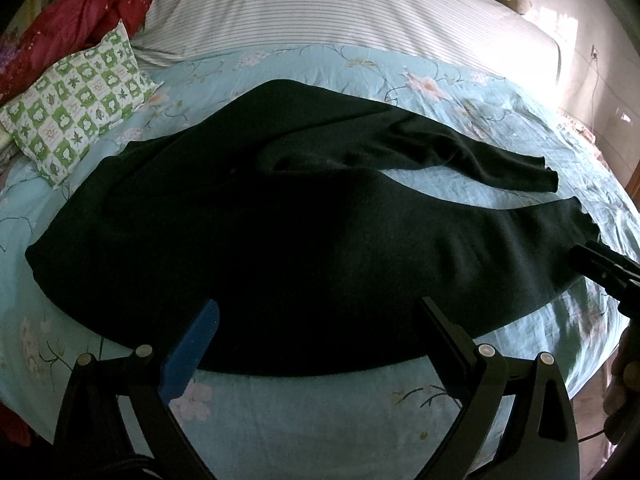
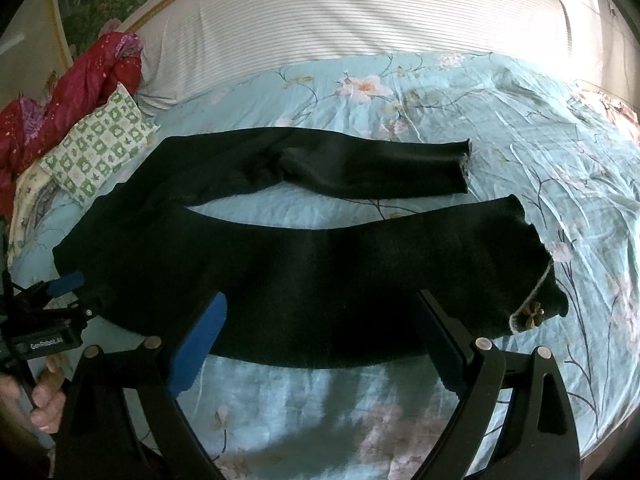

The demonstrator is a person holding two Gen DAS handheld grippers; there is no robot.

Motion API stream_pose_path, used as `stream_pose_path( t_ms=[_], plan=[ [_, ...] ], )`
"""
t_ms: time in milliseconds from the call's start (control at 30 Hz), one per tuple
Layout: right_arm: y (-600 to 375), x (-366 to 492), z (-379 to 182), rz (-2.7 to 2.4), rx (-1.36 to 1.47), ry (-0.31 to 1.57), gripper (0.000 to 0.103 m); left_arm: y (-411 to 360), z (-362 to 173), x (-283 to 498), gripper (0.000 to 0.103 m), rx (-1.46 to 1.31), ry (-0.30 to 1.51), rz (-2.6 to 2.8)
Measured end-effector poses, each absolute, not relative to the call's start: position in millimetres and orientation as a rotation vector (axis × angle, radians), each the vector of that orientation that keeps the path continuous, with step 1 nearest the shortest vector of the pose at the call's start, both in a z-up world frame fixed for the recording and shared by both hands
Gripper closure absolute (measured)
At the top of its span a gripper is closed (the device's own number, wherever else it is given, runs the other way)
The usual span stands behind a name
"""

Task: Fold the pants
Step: 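Position both grippers over the waistband of the black pants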

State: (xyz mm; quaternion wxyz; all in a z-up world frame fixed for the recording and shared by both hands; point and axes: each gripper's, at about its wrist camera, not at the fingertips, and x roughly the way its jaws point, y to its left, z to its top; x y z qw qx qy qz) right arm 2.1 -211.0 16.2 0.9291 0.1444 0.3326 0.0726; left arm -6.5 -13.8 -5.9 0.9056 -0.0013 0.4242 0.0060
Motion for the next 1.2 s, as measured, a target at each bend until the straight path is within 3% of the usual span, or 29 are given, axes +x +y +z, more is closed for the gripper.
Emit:
stream_pose_path(
  t_ms=[1200],
  plan=[
    [-215,9,19,0.147,0.334,0.685,0.010,-17,-7,5,0.005,0.012,0.908,-0.003]
  ],
)
